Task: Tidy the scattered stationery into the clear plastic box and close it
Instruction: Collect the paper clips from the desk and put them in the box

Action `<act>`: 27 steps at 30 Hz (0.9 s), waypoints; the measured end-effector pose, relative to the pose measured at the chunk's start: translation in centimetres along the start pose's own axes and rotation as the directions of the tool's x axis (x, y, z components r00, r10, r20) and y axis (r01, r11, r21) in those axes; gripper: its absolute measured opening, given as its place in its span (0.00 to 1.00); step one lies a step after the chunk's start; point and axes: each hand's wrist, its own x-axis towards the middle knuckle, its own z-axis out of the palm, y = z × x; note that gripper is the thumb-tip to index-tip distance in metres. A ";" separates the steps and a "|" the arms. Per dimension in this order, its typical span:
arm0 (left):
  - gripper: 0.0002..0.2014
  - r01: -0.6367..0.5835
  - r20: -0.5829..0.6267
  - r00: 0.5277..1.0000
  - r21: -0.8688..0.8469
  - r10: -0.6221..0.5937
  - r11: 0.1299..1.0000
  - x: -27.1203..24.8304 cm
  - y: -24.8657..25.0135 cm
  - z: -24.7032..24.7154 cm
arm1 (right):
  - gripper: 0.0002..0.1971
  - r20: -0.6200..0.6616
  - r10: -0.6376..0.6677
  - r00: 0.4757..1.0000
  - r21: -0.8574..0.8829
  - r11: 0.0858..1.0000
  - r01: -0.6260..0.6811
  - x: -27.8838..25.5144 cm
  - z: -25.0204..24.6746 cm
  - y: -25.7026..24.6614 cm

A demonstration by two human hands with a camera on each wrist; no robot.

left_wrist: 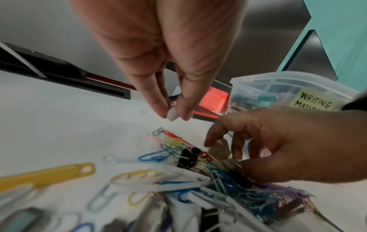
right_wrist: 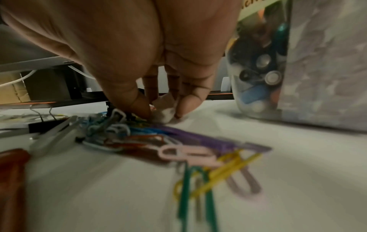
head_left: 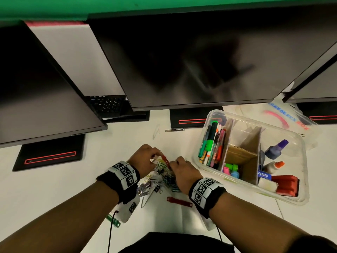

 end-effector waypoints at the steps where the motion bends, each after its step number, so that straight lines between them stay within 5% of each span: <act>1: 0.20 0.011 -0.009 1.000 0.005 -0.011 1.000 -0.2 -0.2 -0.3 | 0.22 0.022 -0.002 1.000 -0.003 1.000 0.002 0.1 -0.2 -0.2; 7: 0.19 0.039 -0.045 0.998 -0.008 -0.039 0.999 -1.2 -0.3 -1.1 | 0.18 0.063 -0.062 0.996 0.041 0.997 0.060 -0.7 -1.8 -0.6; 13: 0.19 -0.002 -0.102 0.995 -0.090 -0.007 0.996 -1.3 0.3 -0.7 | 0.12 -0.275 -0.194 0.942 0.131 0.963 0.237 -5.7 -6.2 -2.1; 18: 0.19 -0.095 -0.151 0.986 -0.173 0.069 0.980 -1.4 2.5 -0.3 | 0.09 -0.527 -0.012 0.850 0.200 0.970 0.138 -9.9 -9.5 2.5; 22: 0.18 -0.148 -0.168 0.981 -0.301 0.101 0.942 -1.4 6.0 -0.4 | 0.09 -0.532 0.162 0.831 0.230 0.972 -0.042 -12.0 -9.6 7.5; 27: 0.19 -0.251 -0.143 0.966 -0.309 0.216 0.918 -1.2 11.2 0.0 | 0.10 -0.492 0.142 0.859 0.210 0.977 -0.041 -13.3 -8.2 9.9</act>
